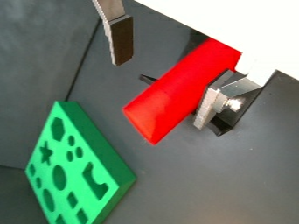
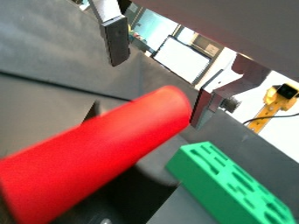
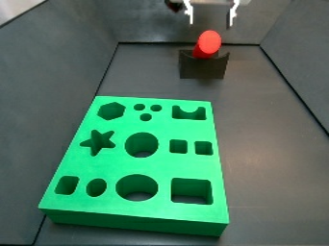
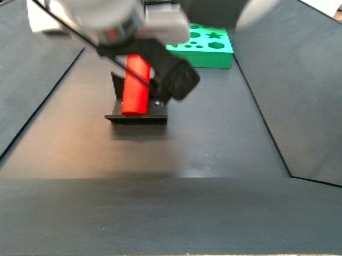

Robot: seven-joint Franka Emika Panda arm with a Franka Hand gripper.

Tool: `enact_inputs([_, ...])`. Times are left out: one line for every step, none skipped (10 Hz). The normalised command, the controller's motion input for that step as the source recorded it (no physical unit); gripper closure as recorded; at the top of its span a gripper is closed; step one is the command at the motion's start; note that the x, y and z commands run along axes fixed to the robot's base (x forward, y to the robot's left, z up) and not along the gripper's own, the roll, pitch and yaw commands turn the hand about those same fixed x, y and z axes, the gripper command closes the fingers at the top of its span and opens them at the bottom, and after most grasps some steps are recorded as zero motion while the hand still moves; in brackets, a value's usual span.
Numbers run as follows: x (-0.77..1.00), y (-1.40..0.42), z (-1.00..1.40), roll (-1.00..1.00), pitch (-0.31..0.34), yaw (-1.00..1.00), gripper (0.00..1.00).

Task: Pick up the round object. Move up. Place the round object on the fixture. Regrasp the round object. Move to above the board. Insert the round object.
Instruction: Regrasp the round object.

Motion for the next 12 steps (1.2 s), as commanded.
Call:
enact_inputs([-0.05, 0.00, 0.75, -0.02, -0.036, 0.04, 0.00])
enact_inputs([-0.04, 0.00, 0.44, -0.03, -0.041, 0.05, 0.00])
enact_inputs([-0.04, 0.00, 0.31, -0.03, -0.044, 0.05, 0.00])
enact_inputs([-0.01, -1.00, 0.70, 1.00, 0.047, 0.02, 0.00])
enact_inputs([-0.01, -1.00, 0.66, 1.00, 0.047, 0.02, 0.00])
enact_inputs([-0.04, -1.00, 0.59, 1.00, 0.040, 0.02, 0.00])
enact_inputs([-0.05, -1.00, 0.53, 1.00, 0.036, 0.02, 0.00])
enact_inputs([-0.04, -0.90, 0.35, 1.00, 0.033, 0.02, 0.00])
enact_inputs([-0.01, -0.64, 0.16, 1.00, 0.033, 0.02, 0.00])
enact_inputs([0.01, -0.42, 0.08, 1.00, 0.034, 0.02, 0.00])
enact_inputs([0.02, -0.20, 0.03, 1.00, 0.034, 0.02, 0.00])
enact_inputs([0.01, -0.03, 0.02, 1.00, 0.035, 0.02, 0.00])
